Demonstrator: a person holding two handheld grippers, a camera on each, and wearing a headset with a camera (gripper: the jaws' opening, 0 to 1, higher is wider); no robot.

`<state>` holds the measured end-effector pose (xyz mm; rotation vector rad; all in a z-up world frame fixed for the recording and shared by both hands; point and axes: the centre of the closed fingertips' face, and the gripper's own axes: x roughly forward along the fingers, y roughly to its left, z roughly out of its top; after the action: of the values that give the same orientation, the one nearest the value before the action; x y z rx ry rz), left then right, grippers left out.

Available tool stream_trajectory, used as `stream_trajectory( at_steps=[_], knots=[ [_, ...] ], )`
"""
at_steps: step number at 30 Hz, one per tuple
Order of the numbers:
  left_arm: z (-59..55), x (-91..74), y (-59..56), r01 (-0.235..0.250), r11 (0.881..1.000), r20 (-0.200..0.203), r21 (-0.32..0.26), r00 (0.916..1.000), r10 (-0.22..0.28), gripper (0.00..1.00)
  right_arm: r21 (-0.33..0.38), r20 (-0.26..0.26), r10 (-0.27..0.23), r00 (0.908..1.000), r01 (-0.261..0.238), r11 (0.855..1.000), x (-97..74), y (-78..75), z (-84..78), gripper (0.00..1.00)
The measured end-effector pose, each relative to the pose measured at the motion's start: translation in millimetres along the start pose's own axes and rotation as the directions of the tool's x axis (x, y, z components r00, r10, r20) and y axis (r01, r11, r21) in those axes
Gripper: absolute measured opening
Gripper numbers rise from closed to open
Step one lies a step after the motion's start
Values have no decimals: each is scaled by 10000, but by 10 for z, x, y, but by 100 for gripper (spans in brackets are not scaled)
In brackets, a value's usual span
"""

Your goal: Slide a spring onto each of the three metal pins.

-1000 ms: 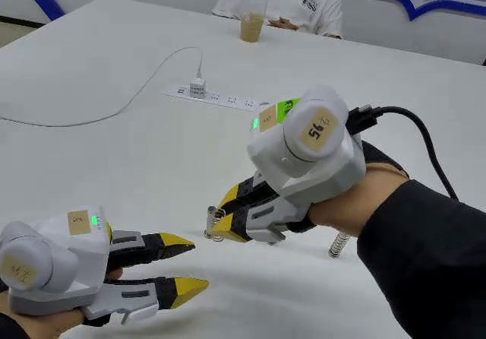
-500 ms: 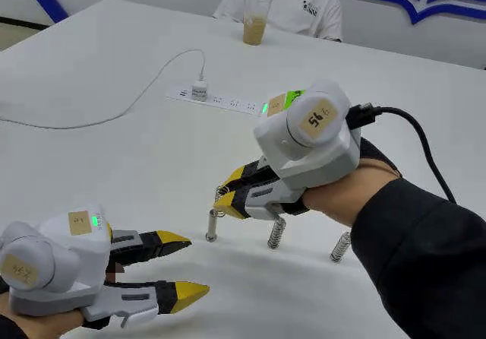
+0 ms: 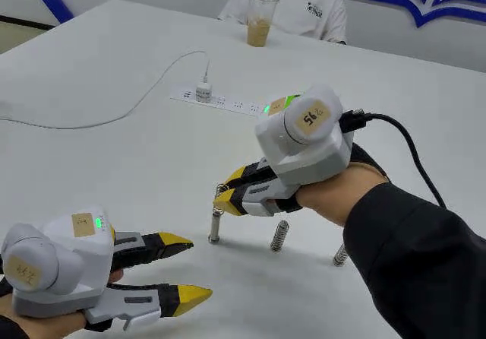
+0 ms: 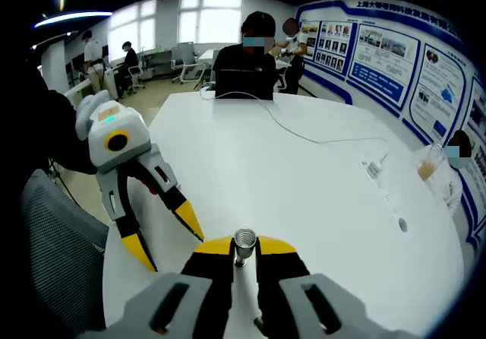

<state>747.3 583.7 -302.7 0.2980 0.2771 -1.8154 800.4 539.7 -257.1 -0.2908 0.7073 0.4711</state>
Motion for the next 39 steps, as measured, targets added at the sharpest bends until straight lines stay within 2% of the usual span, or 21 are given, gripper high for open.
stream_trajectory(
  at_steps=[13,39],
  knots=[
    [-9,-13,14,-19,10000,38,-49,10000,19,42,96,-137,54,9999,-53,9999,68,1,-42,12],
    [-24,-15,46,-42,9999,22,-95,10000,43,41,683,60,84,9999,-88,9976,100,-33,-79,12]
  ],
)
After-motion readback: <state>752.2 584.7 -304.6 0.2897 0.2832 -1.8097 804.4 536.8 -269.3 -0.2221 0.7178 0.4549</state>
